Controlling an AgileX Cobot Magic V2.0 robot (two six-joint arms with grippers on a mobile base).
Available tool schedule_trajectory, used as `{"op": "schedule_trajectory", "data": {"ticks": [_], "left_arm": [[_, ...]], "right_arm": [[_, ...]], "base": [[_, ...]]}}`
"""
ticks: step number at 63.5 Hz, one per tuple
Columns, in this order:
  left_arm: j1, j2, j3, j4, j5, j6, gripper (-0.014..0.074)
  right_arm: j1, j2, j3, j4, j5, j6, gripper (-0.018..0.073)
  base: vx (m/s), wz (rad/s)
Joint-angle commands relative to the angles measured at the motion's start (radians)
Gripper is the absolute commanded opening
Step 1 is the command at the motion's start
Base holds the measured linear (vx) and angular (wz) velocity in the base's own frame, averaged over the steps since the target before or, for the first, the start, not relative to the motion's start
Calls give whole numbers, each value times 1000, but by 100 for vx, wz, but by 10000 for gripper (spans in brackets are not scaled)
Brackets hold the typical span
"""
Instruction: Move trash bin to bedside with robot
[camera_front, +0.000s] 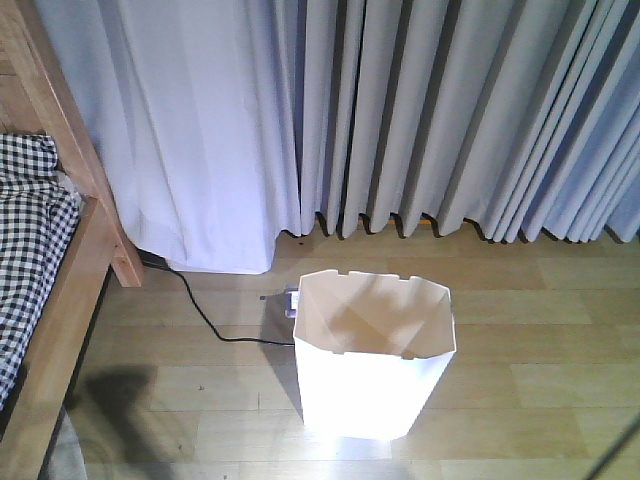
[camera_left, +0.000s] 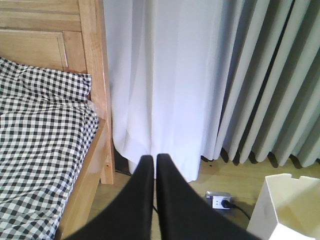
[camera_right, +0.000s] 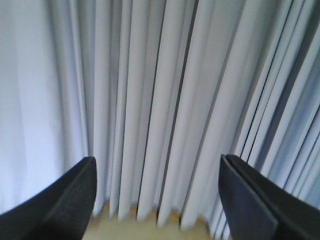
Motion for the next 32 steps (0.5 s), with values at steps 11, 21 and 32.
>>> {"op": "schedule_trajectory", "data": {"ticks": [11,21,32], "left_arm": [[-3,-14,3,-2,-66,-4,-6],[-3,-14,3,-2,-66,-4,-6],[-3,-14,3,-2,-66,-4,-6]], "right_arm": [[-1,-360,166,66,-2,38,494],[-1,-469,212,101,26,39,494],[-1,-460,212,102,25,39,426]], "base": [[0,0],[0,0],[0,0]]}}
